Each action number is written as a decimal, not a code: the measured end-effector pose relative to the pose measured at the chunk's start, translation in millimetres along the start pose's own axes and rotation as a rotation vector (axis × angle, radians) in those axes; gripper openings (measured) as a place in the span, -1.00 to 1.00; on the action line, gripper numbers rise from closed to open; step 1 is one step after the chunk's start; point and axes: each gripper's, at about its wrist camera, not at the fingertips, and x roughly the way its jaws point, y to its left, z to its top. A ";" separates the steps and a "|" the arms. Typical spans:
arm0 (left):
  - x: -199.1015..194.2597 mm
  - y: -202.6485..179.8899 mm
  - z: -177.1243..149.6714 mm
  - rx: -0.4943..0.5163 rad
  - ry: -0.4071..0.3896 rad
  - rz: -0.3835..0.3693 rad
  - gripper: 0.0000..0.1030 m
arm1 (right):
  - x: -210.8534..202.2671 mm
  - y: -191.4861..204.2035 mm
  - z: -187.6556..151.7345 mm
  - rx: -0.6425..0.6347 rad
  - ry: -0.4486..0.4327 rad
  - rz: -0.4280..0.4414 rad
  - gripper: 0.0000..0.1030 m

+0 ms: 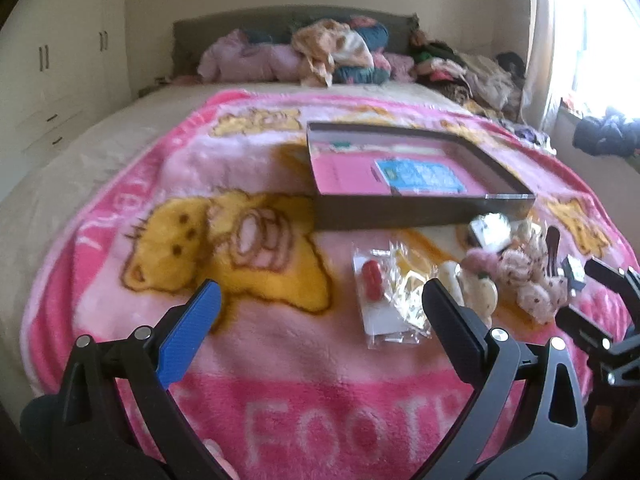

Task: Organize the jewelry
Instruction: 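Grasp the clear bag of yellow rings with left tool while right tool grasps the polka-dot bow, then carry the yellow-ring bag over the gray tray with left tool while right tool carries the bow there, then open left tool to drop the ring bag in the tray while right tool releases the bow, then move left tool to the white claw clip while right tool moves to the blue square case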

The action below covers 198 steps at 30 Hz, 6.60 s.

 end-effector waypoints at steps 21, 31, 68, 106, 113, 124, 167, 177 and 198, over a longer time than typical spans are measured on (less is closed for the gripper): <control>31.8 -29.4 3.1 0.018 0.123 -0.239 -0.58 | 39.0 -2.7 -3.6 -0.027 0.114 0.058 0.10; 26.9 -33.1 6.9 0.028 0.101 -0.224 -0.88 | 24.3 -13.0 -5.8 0.003 0.065 0.074 -0.64; 56.0 -57.5 110.3 -0.018 -0.073 -0.180 -0.94 | 15.3 -82.6 69.0 0.060 -0.134 -0.057 -0.66; 138.1 -26.0 100.0 -0.091 0.074 -0.145 -0.81 | 121.1 -90.5 99.1 0.074 0.045 -0.026 -0.44; 131.3 -32.4 85.3 -0.050 0.065 -0.108 -0.58 | 104.2 -93.2 98.2 0.095 -0.018 -0.023 0.12; 102.1 -48.6 76.8 -0.005 -0.014 -0.083 0.11 | 69.7 -94.9 94.9 0.097 -0.134 -0.060 0.81; 2.2 -79.9 38.0 0.064 -0.159 -0.160 0.77 | -24.3 -69.5 25.7 0.064 -0.167 -0.128 0.87; -5.2 -90.0 25.4 0.102 -0.145 -0.181 0.77 | -37.3 -66.6 11.6 0.058 -0.147 -0.133 0.87; 1.1 -104.9 -9.4 0.173 -0.026 -0.211 0.77 | -49.5 -91.7 -21.0 0.161 -0.050 -0.166 0.87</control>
